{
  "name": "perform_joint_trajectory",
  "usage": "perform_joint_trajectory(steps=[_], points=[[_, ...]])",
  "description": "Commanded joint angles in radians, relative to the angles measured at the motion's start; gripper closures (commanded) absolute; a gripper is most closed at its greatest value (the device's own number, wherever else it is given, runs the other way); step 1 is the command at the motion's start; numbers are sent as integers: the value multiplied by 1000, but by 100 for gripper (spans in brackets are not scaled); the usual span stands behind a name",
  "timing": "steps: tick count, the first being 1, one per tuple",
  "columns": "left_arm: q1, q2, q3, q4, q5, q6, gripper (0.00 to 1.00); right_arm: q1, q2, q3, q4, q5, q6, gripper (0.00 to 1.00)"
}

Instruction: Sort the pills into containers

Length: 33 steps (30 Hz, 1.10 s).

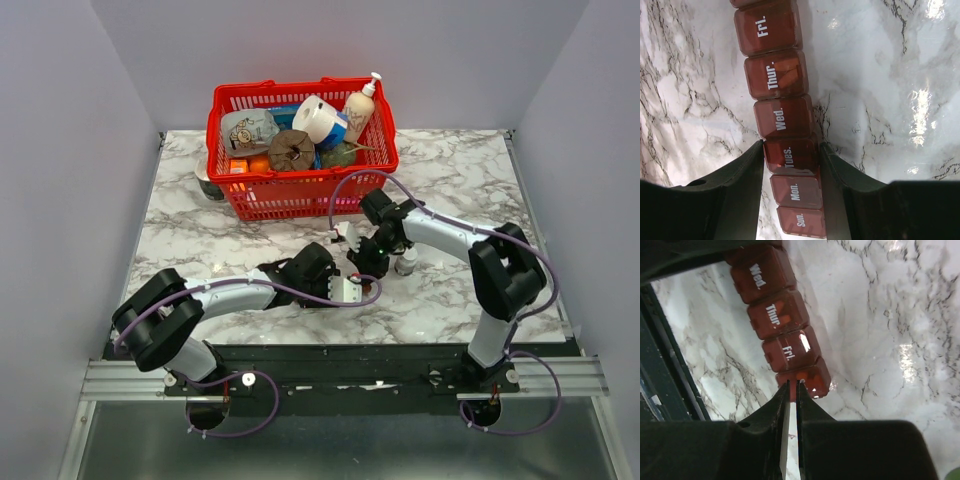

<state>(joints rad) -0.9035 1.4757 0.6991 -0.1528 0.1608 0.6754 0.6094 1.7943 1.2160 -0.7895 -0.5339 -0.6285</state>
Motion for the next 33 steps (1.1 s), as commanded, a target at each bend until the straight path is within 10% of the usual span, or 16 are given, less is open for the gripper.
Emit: perform_joint_trajectory(steps=[1, 11, 23, 33], points=[[-5, 32, 2, -42, -1, -11, 67, 3, 71, -3, -19, 67, 27, 83], [-5, 26, 14, -25, -35, -28, 62, -30, -51, 14, -50, -110, -16, 82], [20, -64, 19, 27, -33, -94, 1, -164, -276, 112, -129, -133, -63, 77], [109, -440, -12, 104, 81, -337, 1, -365, -502, 132, -15, -84, 62, 65]])
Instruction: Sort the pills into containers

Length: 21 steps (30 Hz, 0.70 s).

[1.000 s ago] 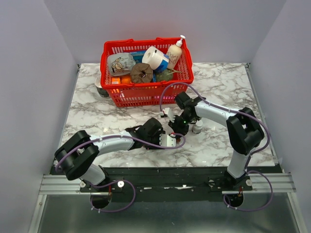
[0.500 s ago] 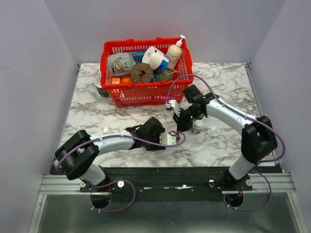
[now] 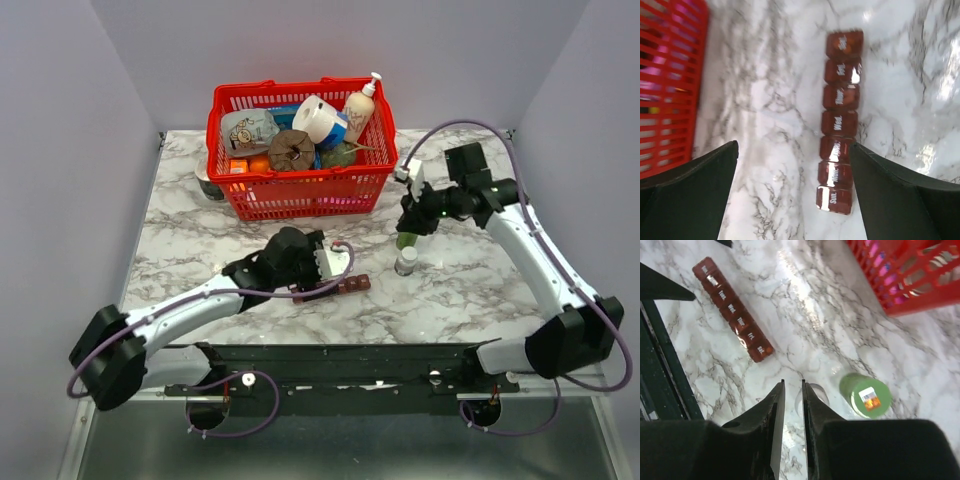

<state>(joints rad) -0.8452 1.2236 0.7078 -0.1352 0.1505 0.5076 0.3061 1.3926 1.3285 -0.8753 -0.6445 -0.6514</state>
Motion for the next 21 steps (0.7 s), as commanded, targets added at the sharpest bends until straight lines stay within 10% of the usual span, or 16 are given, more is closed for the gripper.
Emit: perform_joint_trajectory(steps=[1, 6, 21], points=[[66, -226, -31, 101, 84, -223, 1, -80, -122, 15, 102, 48, 108, 61], [179, -438, 8, 75, -12, -467, 1, -165, -276, -54, 316, 123, 263, 1], [314, -506, 279, -216, -532, -607, 1, -223, -333, 70, 415, 528, 720, 0]])
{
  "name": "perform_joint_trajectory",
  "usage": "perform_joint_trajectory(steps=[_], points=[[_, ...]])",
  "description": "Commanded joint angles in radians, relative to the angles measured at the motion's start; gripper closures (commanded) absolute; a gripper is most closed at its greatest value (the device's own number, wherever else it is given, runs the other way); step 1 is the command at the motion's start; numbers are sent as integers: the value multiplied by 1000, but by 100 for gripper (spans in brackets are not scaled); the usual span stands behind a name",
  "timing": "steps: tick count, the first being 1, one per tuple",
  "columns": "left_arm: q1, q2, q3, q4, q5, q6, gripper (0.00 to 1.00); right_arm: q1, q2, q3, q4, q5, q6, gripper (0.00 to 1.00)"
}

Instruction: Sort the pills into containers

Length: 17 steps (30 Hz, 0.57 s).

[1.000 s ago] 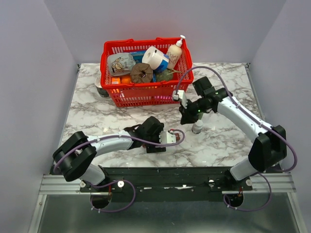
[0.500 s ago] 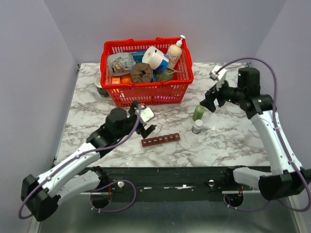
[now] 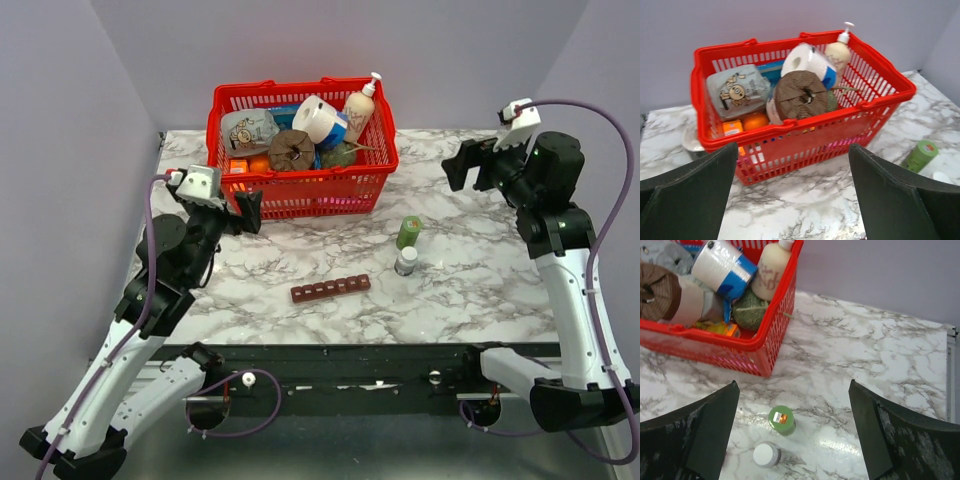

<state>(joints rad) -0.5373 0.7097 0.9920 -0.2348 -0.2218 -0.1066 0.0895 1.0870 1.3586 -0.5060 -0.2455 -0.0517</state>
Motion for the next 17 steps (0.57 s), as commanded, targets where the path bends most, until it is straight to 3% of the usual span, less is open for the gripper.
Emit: perform_joint_trajectory(steps=[1, 17], points=[[5, 5, -13, -115, -168, 7, 1, -5, -32, 40, 47, 129, 113, 0], [5, -29, -58, -84, -113, 36, 1, -5, -42, -1, 67, 150, 108, 0]])
